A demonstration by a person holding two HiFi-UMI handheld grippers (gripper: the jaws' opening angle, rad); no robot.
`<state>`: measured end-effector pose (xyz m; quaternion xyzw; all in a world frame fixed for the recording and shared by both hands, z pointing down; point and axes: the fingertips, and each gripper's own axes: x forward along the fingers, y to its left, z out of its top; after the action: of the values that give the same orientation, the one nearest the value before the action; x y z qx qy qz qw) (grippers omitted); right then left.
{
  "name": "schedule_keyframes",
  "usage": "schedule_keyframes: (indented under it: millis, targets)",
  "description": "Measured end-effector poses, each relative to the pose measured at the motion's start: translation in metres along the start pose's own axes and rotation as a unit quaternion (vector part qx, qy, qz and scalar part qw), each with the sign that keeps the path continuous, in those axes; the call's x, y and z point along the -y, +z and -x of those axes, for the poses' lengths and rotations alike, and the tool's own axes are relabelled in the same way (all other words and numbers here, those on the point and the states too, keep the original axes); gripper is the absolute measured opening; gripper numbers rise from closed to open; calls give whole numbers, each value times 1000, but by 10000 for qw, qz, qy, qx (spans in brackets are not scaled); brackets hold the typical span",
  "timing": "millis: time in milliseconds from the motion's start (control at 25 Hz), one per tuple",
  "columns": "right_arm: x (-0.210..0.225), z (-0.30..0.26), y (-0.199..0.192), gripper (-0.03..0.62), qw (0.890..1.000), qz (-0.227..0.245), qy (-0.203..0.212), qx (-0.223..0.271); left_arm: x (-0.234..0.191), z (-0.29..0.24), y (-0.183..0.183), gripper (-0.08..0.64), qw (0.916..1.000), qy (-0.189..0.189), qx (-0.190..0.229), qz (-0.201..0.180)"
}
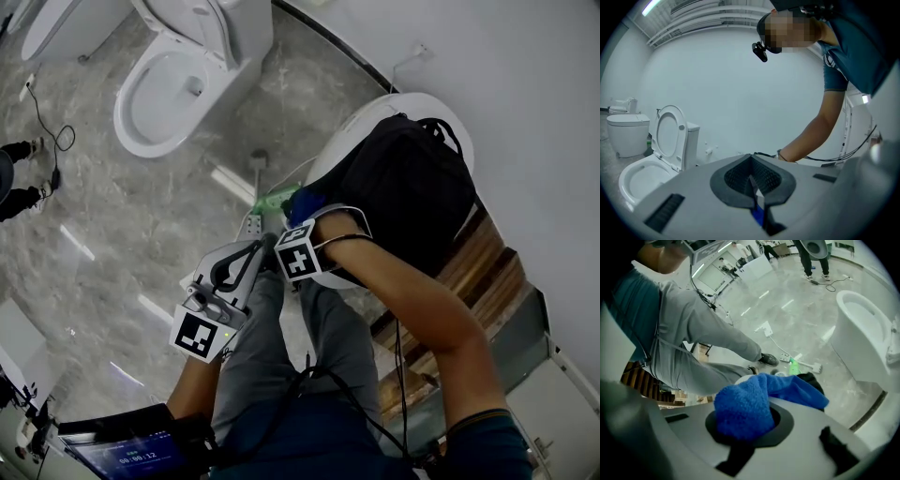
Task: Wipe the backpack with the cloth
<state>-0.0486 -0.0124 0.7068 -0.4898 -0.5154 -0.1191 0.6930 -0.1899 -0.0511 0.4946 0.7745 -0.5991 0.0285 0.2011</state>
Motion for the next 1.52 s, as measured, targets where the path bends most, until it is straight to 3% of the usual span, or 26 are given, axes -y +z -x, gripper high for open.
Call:
schedule_keyframes:
  millis: [80,160,280,360,520,600,680,760,800,840,880,1000,1040,1080,1120,1160,1200,1320,1360,1400,1440,1520]
  targets:
    - [-15,-13,14,20,9999,161,28,-39,-2,1,0,3,10000,10,13,1]
    - [-24,-25,24,20,9994,268,-205,-86,-3,1,1,3,10000,2,33,-2]
    - [-16,-22,36,20,9895,234,-1414,181,-1,1,2,3,10000,-50,25,-20]
    - [-8,-2,43,20,9727,-402,-2153,772,0,0,1,3,9999,-101,-15,-36]
    - [-12,29,20,20,9186,-2222,-2697,1845,2,-5,3,3,9997,-228,-60,-69]
    - [-22,30,-1,20,8847,-2834,-2895,2307,6,-8,3,3,9994,-312,-84,-90]
    - [-34,32,-18,20,8432,-3331,-3142,2816,12,-13,2,3,9990,-418,-138,-121]
    - [-48,32,-37,20,7978,-3789,-3482,3141,17,-19,1,3,9983,-526,-191,-158]
    - [-55,32,-50,20,7691,-4095,-3657,3273,19,-22,1,3,9979,-581,-211,-171]
    - [-64,31,-65,20,7341,-4478,-3818,3388,22,-25,2,3,9975,-647,-236,-184]
    - [-74,28,-82,20,6920,-4938,-3947,3485,24,-27,2,3,9967,-732,-269,-210]
    - [-117,0,-139,20,5448,-6418,-4090,3522,35,-33,2,3,9938,-992,-361,-346]
    - [-131,-13,-157,20,5062,-6752,-4147,3404,41,-35,1,3,9930,-1048,-378,-384]
    - [-139,-21,-169,20,4799,-6949,-4248,3261,46,-37,1,3,9924,-1095,-389,-409]
    - [-142,-23,-175,20,4653,-7019,-4389,3135,51,-40,0,3,9918,-1142,-398,-425]
    - [-138,-20,-172,20,4602,-6985,-4551,3053,53,-43,0,3,9910,-1198,-410,-438]
    - [-129,-13,-163,20,4629,-6865,-4717,3032,56,-45,0,3,9900,-1264,-430,-455]
    - [-97,15,-126,20,4891,-6328,-5100,3166,66,-50,-4,3,9870,-1432,-495,-531]
    - [-92,18,-122,20,4886,-6263,-5142,3235,70,-51,-5,3,9866,-1456,-499,-549]
    - [-93,18,-123,20,4779,-6316,-5129,3311,73,-52,-4,3,9862,-1476,-499,-565]
    - [-100,13,-129,20,4580,-6474,-5077,3366,76,-52,-4,3,9857,-1500,-507,-584]
    - [-124,-6,-153,20,4079,-6924,-4964,3282,78,-54,-6,3,9842,-1564,-548,-624]
